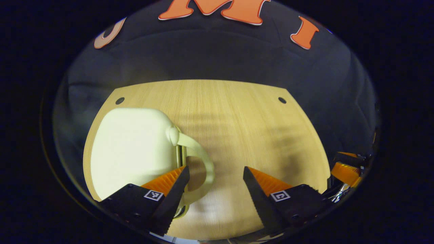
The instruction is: First open the suitcase, pack the skin care products into it, and then close the suitcase.
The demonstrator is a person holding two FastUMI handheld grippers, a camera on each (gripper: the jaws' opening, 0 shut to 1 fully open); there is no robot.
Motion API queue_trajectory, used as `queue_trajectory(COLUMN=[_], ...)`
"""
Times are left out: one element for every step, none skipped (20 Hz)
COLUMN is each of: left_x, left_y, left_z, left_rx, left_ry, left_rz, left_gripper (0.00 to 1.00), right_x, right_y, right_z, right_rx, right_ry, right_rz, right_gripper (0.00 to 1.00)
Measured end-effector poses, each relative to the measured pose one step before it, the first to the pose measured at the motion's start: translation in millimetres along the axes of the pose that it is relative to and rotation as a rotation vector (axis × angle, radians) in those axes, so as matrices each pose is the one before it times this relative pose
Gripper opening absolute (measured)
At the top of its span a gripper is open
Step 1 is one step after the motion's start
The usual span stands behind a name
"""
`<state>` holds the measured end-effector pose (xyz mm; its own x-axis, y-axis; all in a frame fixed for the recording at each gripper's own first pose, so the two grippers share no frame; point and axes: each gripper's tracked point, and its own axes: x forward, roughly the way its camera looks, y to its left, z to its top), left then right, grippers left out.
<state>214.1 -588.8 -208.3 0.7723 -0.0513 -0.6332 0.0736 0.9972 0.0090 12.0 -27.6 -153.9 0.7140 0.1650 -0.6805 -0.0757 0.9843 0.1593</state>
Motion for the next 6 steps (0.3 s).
queue_trajectory(left_x=[-18.42, -9.11, -14.28, -14.14, -14.12, -7.69], left_y=[-0.59, -0.65, 2.53, 4.25, 5.44, 3.72], left_z=[18.13, 15.86, 18.64, 20.89, 19.26, 3.46], left_rx=[0.01131, 0.01321, 0.01261, 0.01264, 0.01055, 0.00844], left_ry=[-0.05960, -0.06104, -0.05956, -0.05297, -0.03873, -0.04260], left_rz=[0.00035, 0.00895, 0.01796, 0.01716, 0.01499, 0.01419], left_gripper=[0.98, 0.98, 0.98, 0.98, 0.98, 0.98], right_x=[-0.75, -1.39, -1.15, -1.08, -2.81, -2.06], right_y=[3.29, 2.36, 0.92, 0.45, 3.23, 4.61], right_z=[7.83, 9.98, 10.59, 10.52, 13.67, 13.40], right_rx=[-0.01528, -0.01893, -0.02250, -0.02024, -0.01418, -0.00830], right_ry=[-0.02637, -0.02824, -0.03210, -0.03584, -0.03814, -0.03799], right_rz=[-0.00074, -0.00537, -0.01175, -0.01019, -0.00076, 0.00407], right_gripper=[0.96, 0.96, 0.96, 0.96, 0.96, 0.96])
